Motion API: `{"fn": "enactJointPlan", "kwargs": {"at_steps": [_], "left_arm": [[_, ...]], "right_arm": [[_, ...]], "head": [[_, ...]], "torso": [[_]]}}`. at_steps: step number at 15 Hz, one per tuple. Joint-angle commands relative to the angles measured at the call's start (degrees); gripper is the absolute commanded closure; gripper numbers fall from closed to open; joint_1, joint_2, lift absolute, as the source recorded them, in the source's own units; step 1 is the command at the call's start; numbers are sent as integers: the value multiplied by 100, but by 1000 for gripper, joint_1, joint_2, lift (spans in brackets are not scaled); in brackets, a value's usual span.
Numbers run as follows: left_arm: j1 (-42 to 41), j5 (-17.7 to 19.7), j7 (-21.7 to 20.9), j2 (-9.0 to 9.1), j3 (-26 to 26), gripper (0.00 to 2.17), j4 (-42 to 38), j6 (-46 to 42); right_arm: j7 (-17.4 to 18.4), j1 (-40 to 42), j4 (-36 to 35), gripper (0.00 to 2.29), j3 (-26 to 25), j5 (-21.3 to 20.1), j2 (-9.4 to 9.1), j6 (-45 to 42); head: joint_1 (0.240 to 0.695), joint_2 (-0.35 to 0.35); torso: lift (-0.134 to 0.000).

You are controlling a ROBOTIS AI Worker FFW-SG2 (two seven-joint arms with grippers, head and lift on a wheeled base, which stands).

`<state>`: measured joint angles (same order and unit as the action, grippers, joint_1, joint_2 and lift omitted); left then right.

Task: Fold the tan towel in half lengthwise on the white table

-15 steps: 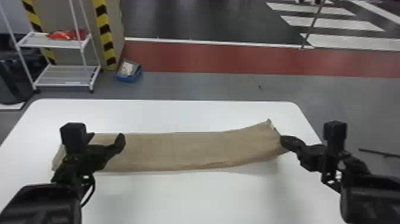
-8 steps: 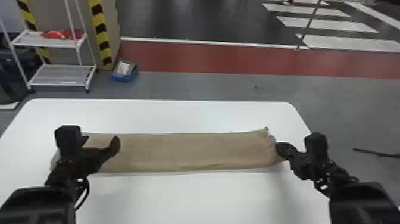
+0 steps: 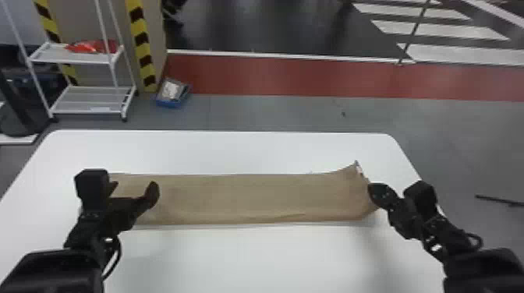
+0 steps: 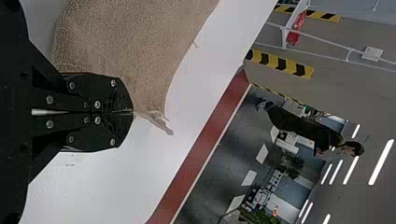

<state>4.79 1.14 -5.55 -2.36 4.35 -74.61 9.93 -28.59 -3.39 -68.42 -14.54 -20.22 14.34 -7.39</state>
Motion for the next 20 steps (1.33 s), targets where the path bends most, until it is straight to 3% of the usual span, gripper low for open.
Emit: {"fn": "enactJointPlan", "kwargs": {"at_steps": [1,5,8,10,14,18,20], "left_arm": [[-58,27,2,-2,4,151,-115,5],[-295,35,10,-2,4,140,-458,93],[-365,44,19,-2,4,134,-581,111],[-330,53,81,-2,13,134,-581,111],[-242,405,98,7,408,134,-564,111],[-128,519,19,-19,909,137,-326,111],[232,536,-51,-169,989,144,289,-30]], "right_arm": [[64,102,-4,1031,-5,-52,8,-38],[697,199,40,39,-5,-245,51,-55],[820,199,-48,39,-101,-166,69,-55],[732,260,-224,43,-198,238,60,32],[-173,216,-444,157,-374,1099,43,1017],[-296,-83,-206,218,-312,1143,-124,1298],[-270,-425,128,218,-137,1108,-203,1280]], "head": [[695,-108],[695,-122],[695,-138],[695,-146],[695,-142],[695,-93],[695,-56]], "torso": [[-57],[-57],[-57],[-57],[-57],[-57],[-57]]}}
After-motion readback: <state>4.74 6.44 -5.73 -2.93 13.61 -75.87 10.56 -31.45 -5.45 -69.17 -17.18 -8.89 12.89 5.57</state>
